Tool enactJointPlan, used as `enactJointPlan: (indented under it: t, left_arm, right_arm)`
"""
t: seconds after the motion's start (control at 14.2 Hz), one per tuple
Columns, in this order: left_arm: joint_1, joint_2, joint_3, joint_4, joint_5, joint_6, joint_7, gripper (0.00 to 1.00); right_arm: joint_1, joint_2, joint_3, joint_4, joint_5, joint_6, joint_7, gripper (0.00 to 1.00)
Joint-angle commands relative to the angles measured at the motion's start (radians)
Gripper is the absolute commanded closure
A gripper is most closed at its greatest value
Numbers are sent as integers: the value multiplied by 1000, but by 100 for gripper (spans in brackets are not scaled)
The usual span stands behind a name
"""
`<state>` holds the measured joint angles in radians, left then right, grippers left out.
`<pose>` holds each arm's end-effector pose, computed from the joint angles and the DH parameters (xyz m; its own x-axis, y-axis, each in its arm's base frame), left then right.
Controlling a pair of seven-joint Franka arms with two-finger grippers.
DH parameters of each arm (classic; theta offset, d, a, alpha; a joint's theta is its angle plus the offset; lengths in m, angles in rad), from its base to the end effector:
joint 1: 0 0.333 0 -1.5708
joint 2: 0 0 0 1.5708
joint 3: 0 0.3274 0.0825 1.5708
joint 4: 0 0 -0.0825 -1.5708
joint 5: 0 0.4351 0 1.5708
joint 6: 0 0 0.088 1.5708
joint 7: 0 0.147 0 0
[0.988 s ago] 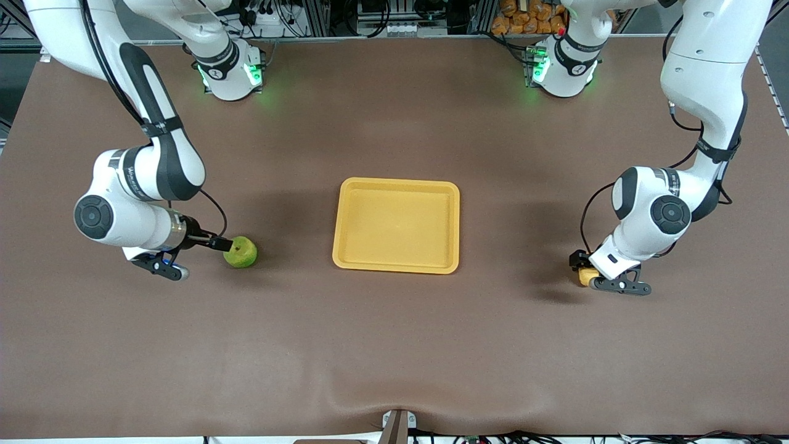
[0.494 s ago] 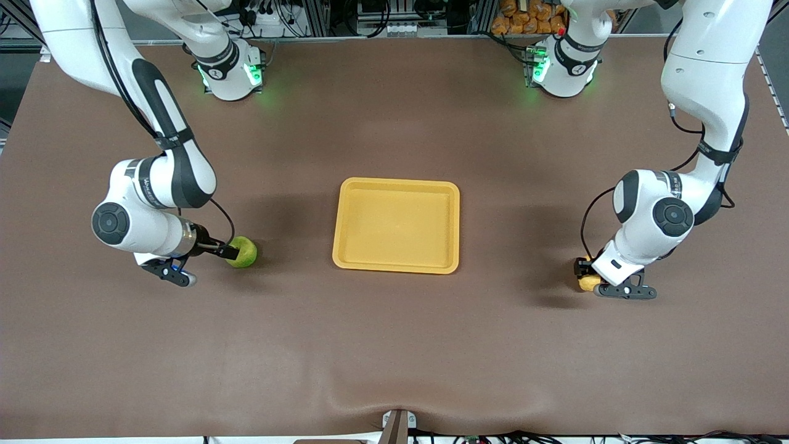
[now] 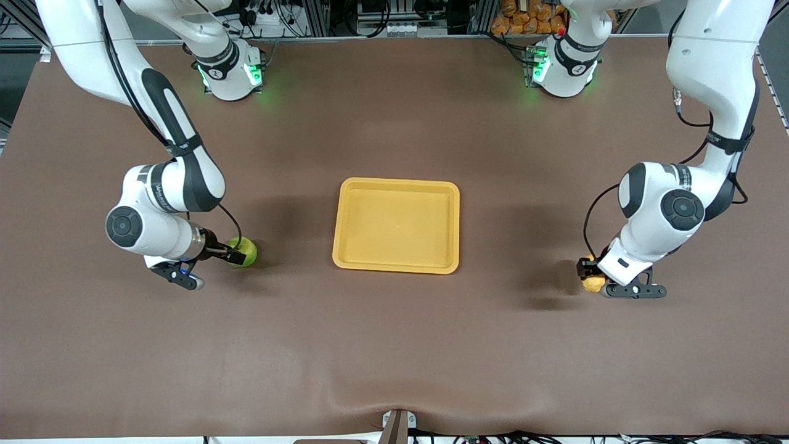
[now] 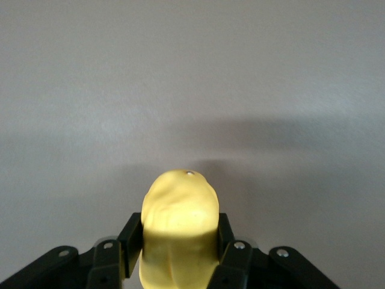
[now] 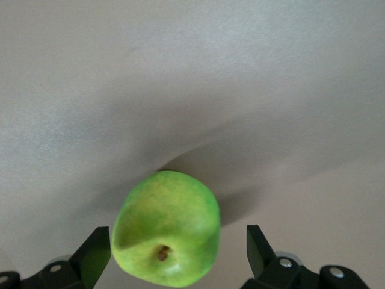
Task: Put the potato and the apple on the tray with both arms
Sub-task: 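Close the right gripper on the apple while the left gripper grips the potato, then carry the potato with the left gripper over the tray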
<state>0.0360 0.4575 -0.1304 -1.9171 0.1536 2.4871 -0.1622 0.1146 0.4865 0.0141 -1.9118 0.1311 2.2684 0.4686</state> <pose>0.6819 -0.0601 0.2006 0.9919 -0.0336 0.1224 -0.0301 -0.9991 -0.0303 0.6434 0.0907 0.1626 0.8969 -0.4113 -0.1623 -0.4203 -0.9071 -0.0243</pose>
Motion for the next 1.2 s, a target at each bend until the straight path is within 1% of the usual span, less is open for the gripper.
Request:
enactJointPlan:
  t: [0.0,0.14,0.28,0.49,0.64,0.71,0.85,0.99,1.13]
  left_arm:
    - [-1,-100,-38,-23,23,-117,-66,100]
    - [-2,-149,-73,-22,23,-196,-108,100]
    - [-2,-180,-119,-19,23,-246,-178,100]
    - [-4,-184,-218,-2,23,-252,-307,100]
    - [-14,-178,-273,26,23,-255,-347,100]
    - [-42,-172,-287,39,24,-264,-367,100]
    - [-111,-162,-287,87,26,-322,-395,100]
    - [-178,-129,-284,142,29,-362,-436,100]
    - [-244,-64,-282,208,96,-364,-531,100]
  right_arm:
    - [5,15,7,10,4,13,27,0]
    - [5,14,7,4,4,5,25,0]
    - [7,18,7,0,2,11,27,0]
    - [11,26,7,0,2,14,47,0]
    - [13,35,7,0,2,17,48,0]
    - [13,37,7,0,2,22,48,0]
    - [13,47,9,-1,2,26,48,0]
    - [13,55,9,-3,2,40,48,0]
    - [13,61,15,-3,2,52,48,0]
